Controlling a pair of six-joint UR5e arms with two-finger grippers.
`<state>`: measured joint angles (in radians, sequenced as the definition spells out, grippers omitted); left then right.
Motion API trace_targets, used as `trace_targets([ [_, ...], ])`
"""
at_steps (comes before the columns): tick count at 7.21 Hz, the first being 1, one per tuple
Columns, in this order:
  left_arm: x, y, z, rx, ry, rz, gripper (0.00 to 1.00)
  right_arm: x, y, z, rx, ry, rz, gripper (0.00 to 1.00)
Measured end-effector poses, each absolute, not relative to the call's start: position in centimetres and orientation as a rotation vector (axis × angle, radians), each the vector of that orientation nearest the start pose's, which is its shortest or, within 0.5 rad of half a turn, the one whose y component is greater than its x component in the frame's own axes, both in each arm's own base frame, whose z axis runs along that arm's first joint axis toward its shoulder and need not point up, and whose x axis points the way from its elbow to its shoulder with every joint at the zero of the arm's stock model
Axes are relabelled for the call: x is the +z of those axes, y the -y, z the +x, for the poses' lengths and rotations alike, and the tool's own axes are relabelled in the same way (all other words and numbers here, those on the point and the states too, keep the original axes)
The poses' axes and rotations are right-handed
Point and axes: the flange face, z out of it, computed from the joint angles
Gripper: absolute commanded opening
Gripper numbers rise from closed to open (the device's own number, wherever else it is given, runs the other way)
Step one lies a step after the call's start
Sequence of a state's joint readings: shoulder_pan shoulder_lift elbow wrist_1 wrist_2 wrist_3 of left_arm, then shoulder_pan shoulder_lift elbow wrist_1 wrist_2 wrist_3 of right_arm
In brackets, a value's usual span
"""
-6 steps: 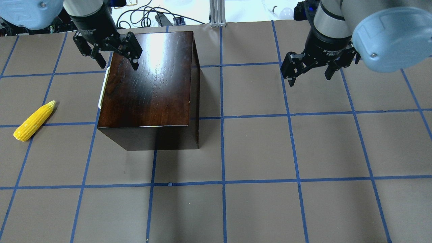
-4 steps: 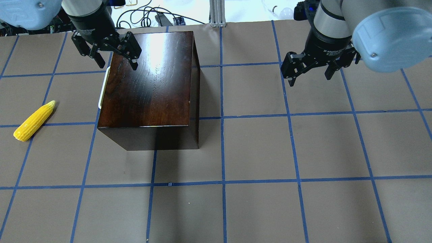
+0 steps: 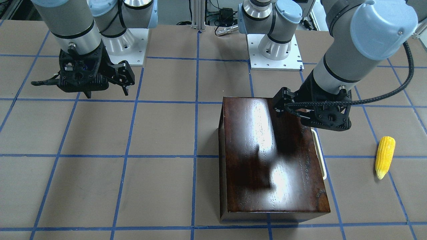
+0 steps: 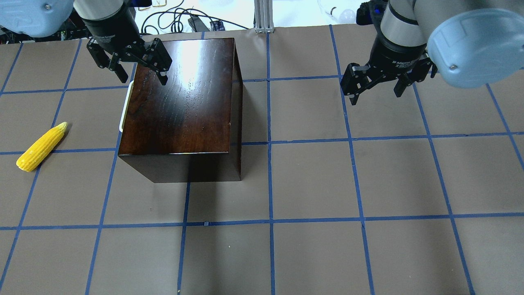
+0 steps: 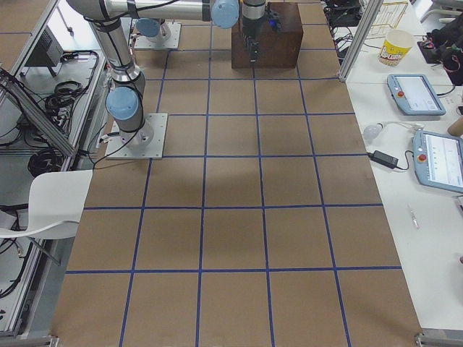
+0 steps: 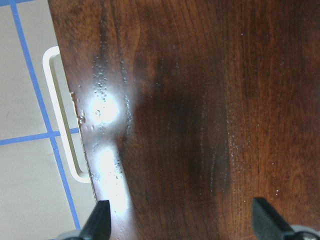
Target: Open drawer and put corn inside
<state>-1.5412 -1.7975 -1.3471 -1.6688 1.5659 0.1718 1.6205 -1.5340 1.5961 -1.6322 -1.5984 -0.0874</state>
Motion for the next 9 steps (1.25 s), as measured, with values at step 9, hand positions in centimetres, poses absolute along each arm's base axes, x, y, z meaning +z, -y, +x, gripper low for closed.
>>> trace_targets([
  [9,47.8,57.3,-10.6,0.141,-3.139,0.197,1.00,46.4,50.0,15.5,0.001,-3.162,-0.216,1.00],
])
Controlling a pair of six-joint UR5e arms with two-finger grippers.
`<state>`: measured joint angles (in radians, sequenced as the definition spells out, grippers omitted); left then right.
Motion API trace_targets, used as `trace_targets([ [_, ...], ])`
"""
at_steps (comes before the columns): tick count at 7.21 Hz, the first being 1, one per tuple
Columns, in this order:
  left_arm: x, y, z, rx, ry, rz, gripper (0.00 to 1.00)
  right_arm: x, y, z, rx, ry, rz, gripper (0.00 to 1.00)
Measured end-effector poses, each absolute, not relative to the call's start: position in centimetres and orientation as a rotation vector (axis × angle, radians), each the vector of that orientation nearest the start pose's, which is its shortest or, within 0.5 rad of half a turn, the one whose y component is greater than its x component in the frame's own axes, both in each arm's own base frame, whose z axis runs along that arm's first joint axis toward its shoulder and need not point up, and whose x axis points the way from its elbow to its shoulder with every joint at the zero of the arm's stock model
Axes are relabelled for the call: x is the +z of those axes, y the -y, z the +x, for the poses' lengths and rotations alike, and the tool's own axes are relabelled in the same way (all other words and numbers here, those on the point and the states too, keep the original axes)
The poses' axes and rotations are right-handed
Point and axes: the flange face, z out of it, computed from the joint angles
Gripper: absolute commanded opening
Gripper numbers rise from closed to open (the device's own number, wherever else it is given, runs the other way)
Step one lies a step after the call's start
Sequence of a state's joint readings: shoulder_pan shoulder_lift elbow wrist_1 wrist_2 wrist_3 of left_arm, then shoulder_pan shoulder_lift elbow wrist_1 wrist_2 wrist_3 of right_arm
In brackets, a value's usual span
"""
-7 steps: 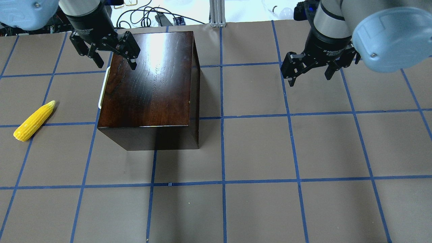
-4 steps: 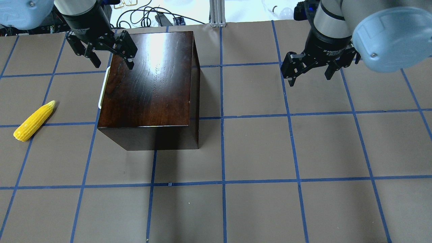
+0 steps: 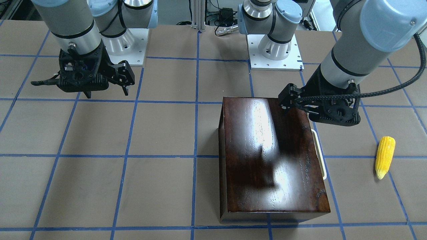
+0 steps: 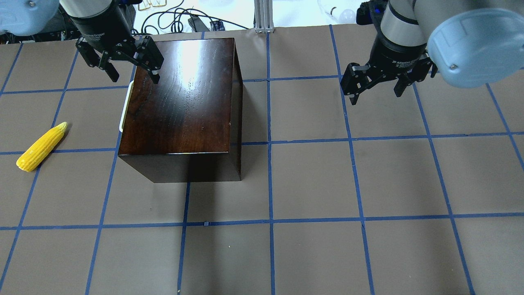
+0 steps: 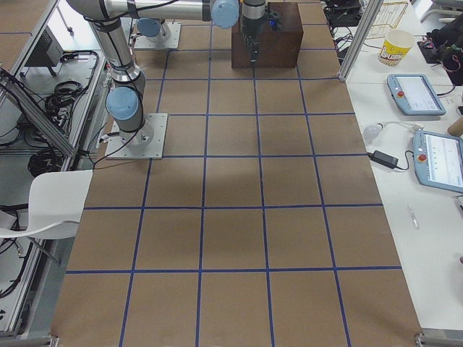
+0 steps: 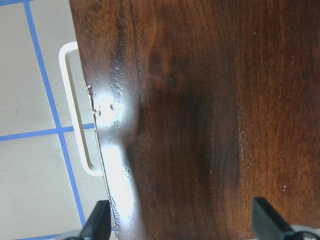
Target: Open drawer and put corn inside
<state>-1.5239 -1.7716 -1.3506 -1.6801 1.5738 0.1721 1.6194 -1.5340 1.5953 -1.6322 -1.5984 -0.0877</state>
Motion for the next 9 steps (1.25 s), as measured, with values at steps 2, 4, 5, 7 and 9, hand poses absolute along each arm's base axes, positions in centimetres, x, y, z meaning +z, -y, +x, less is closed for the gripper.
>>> trace_targets([
  [2,48.0,57.1,-10.5,0.139,-3.136,0.203,1.00,46.4,50.0,15.5,0.001,-3.162,-0.219,1.00],
  [4,48.4,57.3,-8.8,0.126,-3.131,0.174,1.00,46.4,50.0,15.5,0.001,-3.162,-0.217,1.00],
  [5,48.7,57.4,-7.4,0.116,-3.134,0.140,1.00,46.4,50.0,15.6,0.001,-3.162,-0.218,1.00],
  [7,48.7,58.0,-3.6,0.109,-3.142,0.141,1.00,46.4,50.0,15.5,0.001,-3.162,-0.217,1.00],
  [9,46.9,59.0,2.8,0.140,-3.162,0.195,1.00,46.4,50.0,15.5,0.001,-3.162,-0.216,1.00],
])
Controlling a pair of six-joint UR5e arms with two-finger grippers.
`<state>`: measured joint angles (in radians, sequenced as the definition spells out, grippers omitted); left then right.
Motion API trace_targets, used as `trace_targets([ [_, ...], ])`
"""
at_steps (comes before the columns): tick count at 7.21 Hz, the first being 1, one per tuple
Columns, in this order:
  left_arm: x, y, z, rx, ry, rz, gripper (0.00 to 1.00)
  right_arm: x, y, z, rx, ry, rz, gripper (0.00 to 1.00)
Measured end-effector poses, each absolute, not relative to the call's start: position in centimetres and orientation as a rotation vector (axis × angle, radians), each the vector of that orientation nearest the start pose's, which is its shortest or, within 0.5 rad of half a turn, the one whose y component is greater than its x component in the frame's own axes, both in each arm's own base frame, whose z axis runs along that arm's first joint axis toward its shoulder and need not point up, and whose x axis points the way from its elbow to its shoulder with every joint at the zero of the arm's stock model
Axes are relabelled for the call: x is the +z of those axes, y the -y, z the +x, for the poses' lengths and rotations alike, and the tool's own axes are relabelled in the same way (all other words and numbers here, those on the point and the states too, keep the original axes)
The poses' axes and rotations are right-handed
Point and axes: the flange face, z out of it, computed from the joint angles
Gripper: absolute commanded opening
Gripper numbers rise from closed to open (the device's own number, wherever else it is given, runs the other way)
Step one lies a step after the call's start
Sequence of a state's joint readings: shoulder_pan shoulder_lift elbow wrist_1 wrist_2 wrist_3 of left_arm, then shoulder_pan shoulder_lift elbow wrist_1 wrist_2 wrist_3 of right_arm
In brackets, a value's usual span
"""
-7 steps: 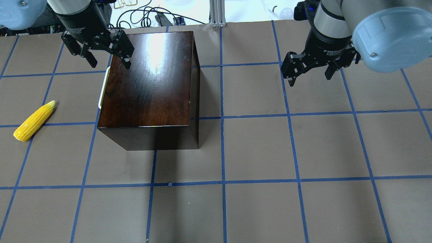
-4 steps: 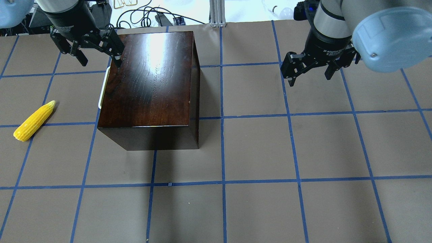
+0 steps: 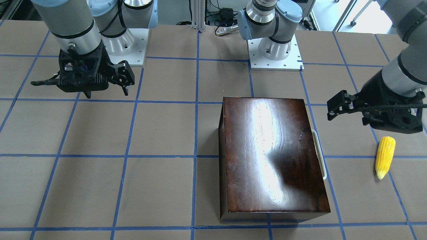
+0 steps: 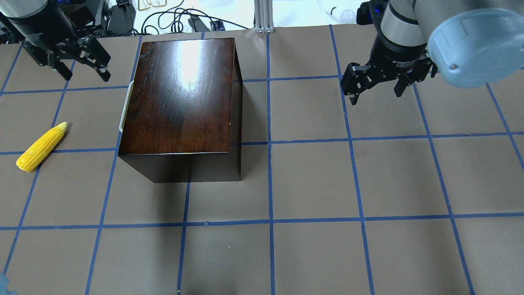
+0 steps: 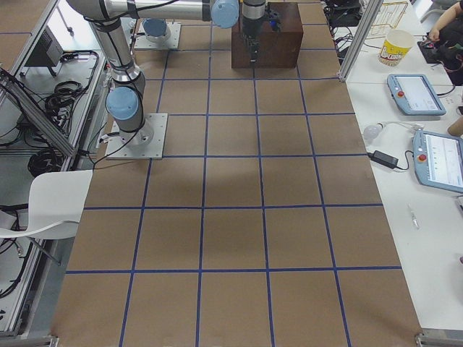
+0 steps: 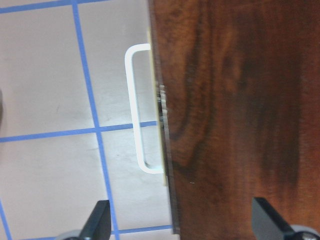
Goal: Open drawer and put corn inside
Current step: 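Move the left gripper down beside the cabinet toward the white drawer handle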
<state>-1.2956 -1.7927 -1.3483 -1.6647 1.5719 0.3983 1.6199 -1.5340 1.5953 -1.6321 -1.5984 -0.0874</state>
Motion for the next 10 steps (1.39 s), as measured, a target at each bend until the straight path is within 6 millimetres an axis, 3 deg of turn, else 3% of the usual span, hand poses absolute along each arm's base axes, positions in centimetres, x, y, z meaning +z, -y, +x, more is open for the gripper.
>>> trace_targets([
  [2,45.0,59.7,6.7,0.163,-3.175,0.211,1.00,46.4,50.0,15.5,0.001,-3.162,-0.215,1.00],
  [5,39.8,61.7,8.4,0.107,-3.196,0.283,1.00,46.4,50.0,15.5,0.000,-3.162,-0.217,1.00],
  [7,35.8,61.8,11.1,0.043,-3.290,0.257,1.00,46.4,49.9,15.6,0.001,-3.162,-0.218,1.00],
  [8,34.7,61.8,12.2,0.023,-3.315,0.284,1.00,46.3,50.0,15.6,0.001,-3.162,-0.217,1.00],
  [10,32.8,62.0,12.2,0.003,-3.385,0.304,1.00,46.4,50.0,15.5,0.001,-3.162,-0.215,1.00],
])
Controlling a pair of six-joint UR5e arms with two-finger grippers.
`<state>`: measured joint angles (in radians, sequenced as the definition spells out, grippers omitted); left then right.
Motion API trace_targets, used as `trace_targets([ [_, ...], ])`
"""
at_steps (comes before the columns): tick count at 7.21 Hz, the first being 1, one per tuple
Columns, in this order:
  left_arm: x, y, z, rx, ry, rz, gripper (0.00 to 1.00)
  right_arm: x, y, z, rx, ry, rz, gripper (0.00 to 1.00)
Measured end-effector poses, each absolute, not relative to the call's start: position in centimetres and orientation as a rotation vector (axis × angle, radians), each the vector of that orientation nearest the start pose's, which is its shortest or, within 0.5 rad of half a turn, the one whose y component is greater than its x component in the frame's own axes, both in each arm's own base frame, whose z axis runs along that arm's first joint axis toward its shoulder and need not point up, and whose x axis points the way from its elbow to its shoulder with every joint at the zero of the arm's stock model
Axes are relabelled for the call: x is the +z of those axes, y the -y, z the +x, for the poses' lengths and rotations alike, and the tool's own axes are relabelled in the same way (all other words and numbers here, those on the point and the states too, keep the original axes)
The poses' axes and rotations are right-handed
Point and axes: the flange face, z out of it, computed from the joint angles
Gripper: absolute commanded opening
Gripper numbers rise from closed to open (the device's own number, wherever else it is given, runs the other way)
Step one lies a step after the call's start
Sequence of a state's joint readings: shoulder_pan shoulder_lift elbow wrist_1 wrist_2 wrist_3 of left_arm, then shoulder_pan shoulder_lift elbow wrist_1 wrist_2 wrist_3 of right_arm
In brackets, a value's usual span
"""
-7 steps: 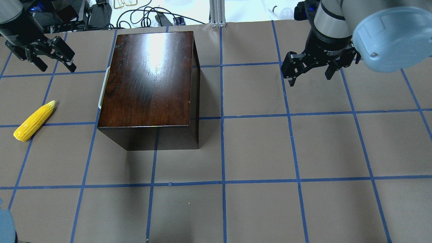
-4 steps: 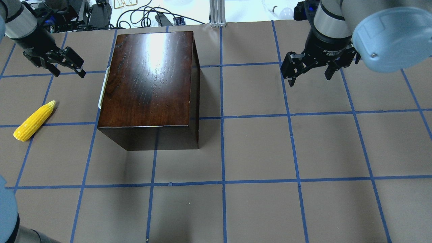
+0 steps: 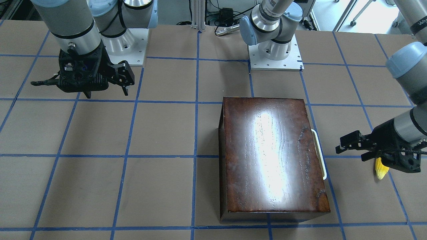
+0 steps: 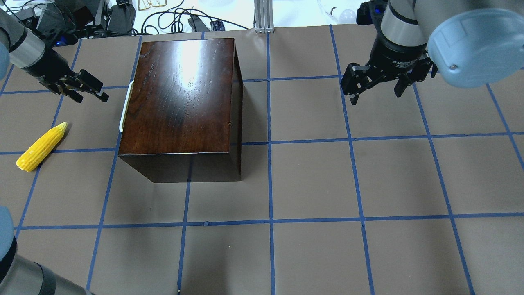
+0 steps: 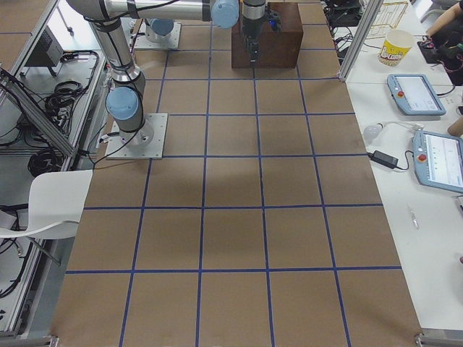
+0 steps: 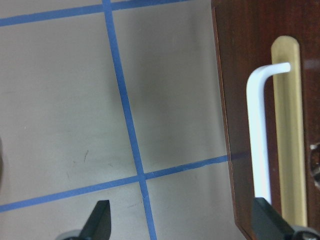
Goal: Open drawer and put corn inside
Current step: 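Move the left gripper down beside the cabinet toward the white drawer handle, then close the left gripper on the white drawer handle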
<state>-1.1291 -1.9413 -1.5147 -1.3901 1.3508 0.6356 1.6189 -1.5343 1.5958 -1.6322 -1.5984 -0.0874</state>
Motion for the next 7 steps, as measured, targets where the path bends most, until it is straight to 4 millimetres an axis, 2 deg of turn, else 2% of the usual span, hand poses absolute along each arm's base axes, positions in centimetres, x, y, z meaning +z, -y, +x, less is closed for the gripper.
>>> trace_targets([
  [2,31.3,62.1,11.7,0.003,-3.438,0.293,1.00,46.4,50.0,15.5,0.000,-3.162,-0.215,1.00],
  [7,29.8,62.9,10.4,-0.034,-3.537,0.251,1.00,46.3,50.0,15.6,0.001,-3.161,-0.218,1.00],
])
